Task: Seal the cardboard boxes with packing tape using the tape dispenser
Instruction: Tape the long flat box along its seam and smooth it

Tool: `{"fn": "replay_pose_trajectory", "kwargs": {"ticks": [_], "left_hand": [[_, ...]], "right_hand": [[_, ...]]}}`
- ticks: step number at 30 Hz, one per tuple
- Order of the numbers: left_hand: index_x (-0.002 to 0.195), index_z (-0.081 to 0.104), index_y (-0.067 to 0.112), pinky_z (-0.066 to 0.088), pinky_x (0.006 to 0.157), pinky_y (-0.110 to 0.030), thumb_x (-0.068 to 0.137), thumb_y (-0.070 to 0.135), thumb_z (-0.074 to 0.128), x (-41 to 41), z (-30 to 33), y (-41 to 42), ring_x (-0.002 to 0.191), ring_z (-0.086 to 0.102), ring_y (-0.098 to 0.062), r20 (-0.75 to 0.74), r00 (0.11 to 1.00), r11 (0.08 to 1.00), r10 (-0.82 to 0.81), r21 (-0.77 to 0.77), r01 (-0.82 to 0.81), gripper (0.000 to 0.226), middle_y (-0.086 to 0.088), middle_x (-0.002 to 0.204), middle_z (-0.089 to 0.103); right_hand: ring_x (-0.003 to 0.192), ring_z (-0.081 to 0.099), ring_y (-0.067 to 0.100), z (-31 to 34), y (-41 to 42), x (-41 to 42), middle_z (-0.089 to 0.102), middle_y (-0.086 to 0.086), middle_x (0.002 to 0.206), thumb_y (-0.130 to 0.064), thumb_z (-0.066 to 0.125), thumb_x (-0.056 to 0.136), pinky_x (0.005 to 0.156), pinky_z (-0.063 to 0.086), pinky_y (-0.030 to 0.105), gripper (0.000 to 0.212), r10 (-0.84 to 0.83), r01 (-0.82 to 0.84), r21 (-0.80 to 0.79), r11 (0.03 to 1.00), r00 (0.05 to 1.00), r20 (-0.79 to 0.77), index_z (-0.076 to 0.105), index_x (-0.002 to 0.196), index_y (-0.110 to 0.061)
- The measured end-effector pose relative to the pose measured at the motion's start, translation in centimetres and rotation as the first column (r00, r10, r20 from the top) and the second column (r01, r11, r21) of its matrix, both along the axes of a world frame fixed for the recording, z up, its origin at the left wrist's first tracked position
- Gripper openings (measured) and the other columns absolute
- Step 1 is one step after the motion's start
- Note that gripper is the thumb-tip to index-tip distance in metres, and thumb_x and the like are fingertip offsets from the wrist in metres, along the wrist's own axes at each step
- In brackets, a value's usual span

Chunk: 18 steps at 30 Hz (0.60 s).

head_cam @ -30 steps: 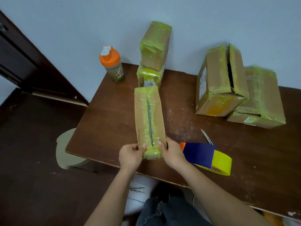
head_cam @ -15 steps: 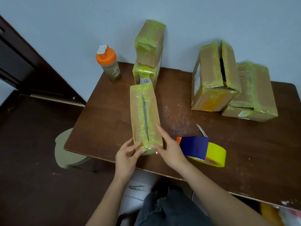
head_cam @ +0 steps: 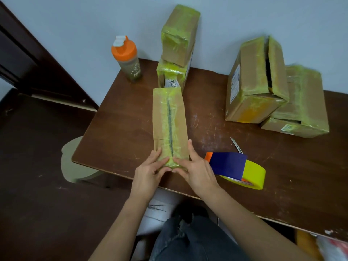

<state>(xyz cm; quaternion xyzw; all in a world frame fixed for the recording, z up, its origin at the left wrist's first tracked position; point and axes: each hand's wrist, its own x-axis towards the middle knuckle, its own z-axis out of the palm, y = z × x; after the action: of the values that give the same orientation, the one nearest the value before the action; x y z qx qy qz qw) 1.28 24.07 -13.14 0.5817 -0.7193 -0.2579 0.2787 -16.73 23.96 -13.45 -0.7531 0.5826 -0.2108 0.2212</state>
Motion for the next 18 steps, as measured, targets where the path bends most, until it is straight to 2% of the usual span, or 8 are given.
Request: {"fn": "replay_pose_trajectory", "kwargs": {"ticks": [3, 6, 7, 9, 11, 12, 14, 18], "left_hand": [[0.111, 0.071, 0.010, 0.039, 0.101, -0.029, 0.081, 0.022, 0.069, 0.3, -0.9, -0.1, 0.118, 0.055, -0.036, 0.080, 0.994, 0.995, -0.073, -0.062, 0.078, 0.033, -0.011, 0.131, 0.056], [0.111, 0.070, 0.003, 0.049, 0.087, -0.055, 0.080, 0.004, 0.070, 0.4, -1.6, -0.8, 0.109, 0.058, -0.048, 0.165, 0.978, 0.984, -0.125, -0.102, 0.143, 0.031, -0.023, 0.124, 0.060], [0.112, 0.070, 0.002, 0.051, 0.082, -0.059, 0.078, -0.001, 0.071, 0.4, -1.6, -0.8, 0.108, 0.058, -0.049, 0.168, 0.976, 0.983, -0.141, -0.095, 0.158, 0.034, -0.024, 0.123, 0.059], [0.115, 0.068, 0.003, 0.051, 0.089, -0.051, 0.077, -0.006, 0.073, 0.6, -1.5, -0.7, 0.113, 0.056, -0.048, 0.142, 0.974, 0.980, -0.176, -0.068, 0.187, 0.040, -0.022, 0.128, 0.057], [0.120, 0.065, 0.004, 0.039, 0.106, -0.028, 0.082, 0.000, 0.070, 1.1, -1.4, -0.3, 0.122, 0.051, -0.042, 0.072, 0.981, 0.980, -0.182, -0.067, 0.187, 0.039, -0.017, 0.133, 0.054], [0.121, 0.065, 0.003, 0.033, 0.110, -0.022, 0.084, 0.004, 0.067, 1.3, -1.3, -0.3, 0.124, 0.050, -0.040, 0.041, 0.983, 0.982, -0.176, -0.063, 0.179, 0.038, -0.015, 0.135, 0.053], [0.121, 0.064, 0.002, 0.029, 0.111, -0.018, 0.084, 0.006, 0.065, 1.3, -1.4, -0.6, 0.126, 0.048, -0.041, 0.026, 0.984, 0.984, -0.174, -0.039, 0.175, 0.037, -0.014, 0.135, 0.052], [0.122, 0.063, 0.003, 0.029, 0.111, -0.018, 0.081, -0.005, 0.070, 1.7, -1.1, -0.8, 0.126, 0.048, -0.041, 0.053, 0.968, 0.970, -0.244, -0.006, 0.245, 0.042, -0.016, 0.135, 0.053]], "right_hand": [[0.066, 0.069, 0.038, -0.1, -0.3, 0.3, 0.039, 0.038, 0.142, -0.021, 0.084, 0.073, 0.048, 0.058, 0.043, 0.027, 0.029, -0.031, -0.038, 0.999, 0.998, -0.060, 0.076, 0.098, -0.015], [0.059, 0.067, 0.036, -0.6, -0.4, 0.4, 0.038, 0.040, 0.141, -0.020, 0.083, 0.075, 0.044, 0.056, 0.042, 0.026, 0.055, -0.060, -0.043, 0.997, 0.992, -0.113, 0.072, 0.098, -0.013], [0.058, 0.067, 0.036, -0.7, -0.3, 0.4, 0.037, 0.040, 0.142, -0.018, 0.083, 0.075, 0.044, 0.056, 0.041, 0.028, 0.059, -0.063, -0.035, 0.997, 0.992, -0.115, 0.069, 0.099, -0.013], [0.060, 0.067, 0.036, -0.7, -0.2, -0.1, 0.035, 0.036, 0.146, -0.015, 0.083, 0.076, 0.046, 0.057, 0.042, 0.028, 0.071, -0.074, -0.024, 0.997, 0.993, -0.090, 0.067, 0.098, -0.012], [0.061, 0.068, 0.036, -0.4, -0.4, -0.6, 0.037, 0.033, 0.147, -0.017, 0.081, 0.078, 0.050, 0.058, 0.042, 0.023, 0.085, -0.087, -0.039, 0.995, 0.996, -0.041, 0.066, 0.093, -0.007], [0.061, 0.068, 0.035, -0.3, -0.5, -0.8, 0.039, 0.032, 0.146, -0.017, 0.080, 0.079, 0.051, 0.057, 0.040, 0.022, 0.086, -0.087, -0.050, 0.995, 0.996, -0.023, 0.065, 0.091, -0.005], [0.060, 0.067, 0.033, -0.3, -0.6, -1.0, 0.039, 0.033, 0.146, -0.016, 0.078, 0.081, 0.053, 0.057, 0.037, 0.020, 0.088, -0.088, -0.061, 0.994, 0.996, -0.005, 0.063, 0.087, -0.003], [0.064, 0.068, 0.032, -0.5, -0.4, -1.4, 0.035, 0.028, 0.150, -0.014, 0.074, 0.085, 0.058, 0.058, 0.041, 0.014, 0.114, -0.112, -0.068, 0.991, 0.993, 0.041, 0.065, 0.090, -0.004]]}}
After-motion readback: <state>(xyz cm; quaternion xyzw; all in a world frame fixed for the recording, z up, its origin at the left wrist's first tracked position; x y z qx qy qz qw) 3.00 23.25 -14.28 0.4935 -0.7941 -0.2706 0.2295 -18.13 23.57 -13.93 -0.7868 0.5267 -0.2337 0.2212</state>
